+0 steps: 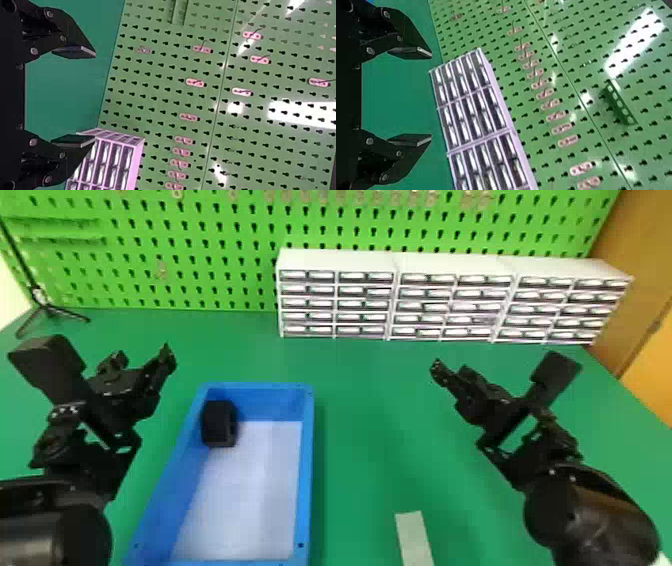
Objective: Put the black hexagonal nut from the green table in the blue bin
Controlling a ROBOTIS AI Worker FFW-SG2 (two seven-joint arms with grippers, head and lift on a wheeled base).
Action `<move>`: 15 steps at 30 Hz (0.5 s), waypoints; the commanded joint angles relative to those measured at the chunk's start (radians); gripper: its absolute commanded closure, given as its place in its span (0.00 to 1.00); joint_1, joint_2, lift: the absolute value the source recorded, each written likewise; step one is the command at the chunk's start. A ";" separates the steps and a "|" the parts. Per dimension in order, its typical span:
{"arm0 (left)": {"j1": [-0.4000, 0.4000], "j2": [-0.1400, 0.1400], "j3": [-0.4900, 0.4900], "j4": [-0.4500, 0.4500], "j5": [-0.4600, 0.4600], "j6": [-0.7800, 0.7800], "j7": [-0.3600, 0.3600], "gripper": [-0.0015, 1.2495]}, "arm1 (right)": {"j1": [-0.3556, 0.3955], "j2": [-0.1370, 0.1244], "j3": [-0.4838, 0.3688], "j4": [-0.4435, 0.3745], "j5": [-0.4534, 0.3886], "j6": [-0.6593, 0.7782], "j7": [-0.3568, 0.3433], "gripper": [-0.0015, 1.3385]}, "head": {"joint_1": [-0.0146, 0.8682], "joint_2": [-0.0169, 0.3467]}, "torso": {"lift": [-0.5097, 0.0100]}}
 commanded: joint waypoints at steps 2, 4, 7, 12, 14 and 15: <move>-0.002 0.000 -0.004 0.001 0.001 0.000 -0.006 0.40 | 0.031 0.001 -0.061 -0.032 0.023 -0.002 0.000 0.39 | 0.80 0.07 | 0.79; -0.003 0.000 -0.002 0.000 0.001 0.000 -0.014 0.40 | 0.041 0.004 -0.084 -0.047 0.048 -0.005 0.000 0.39 | 0.80 0.07 | 0.79; -0.005 0.000 0.001 0.001 0.001 0.000 -0.014 0.40 | 0.063 0.007 -0.124 -0.072 0.067 -0.006 0.000 0.39 | 0.80 0.07 | 0.79; -0.011 0.000 0.001 0.001 0.001 -0.008 -0.014 0.40 | 0.080 0.009 -0.174 -0.096 0.064 -0.006 0.000 0.39 | 0.80 0.07 | 0.79; -0.015 0.000 -0.001 0.001 0.006 -0.009 -0.014 0.40 | 0.086 0.007 -0.190 -0.107 0.066 -0.006 0.000 0.39 | 0.80 0.07 | 0.79; -0.015 0.000 -0.001 0.001 0.006 -0.009 -0.015 0.40 | 0.087 0.006 -0.194 -0.112 0.067 -0.006 0.000 0.39 | 0.80 0.07 | 0.79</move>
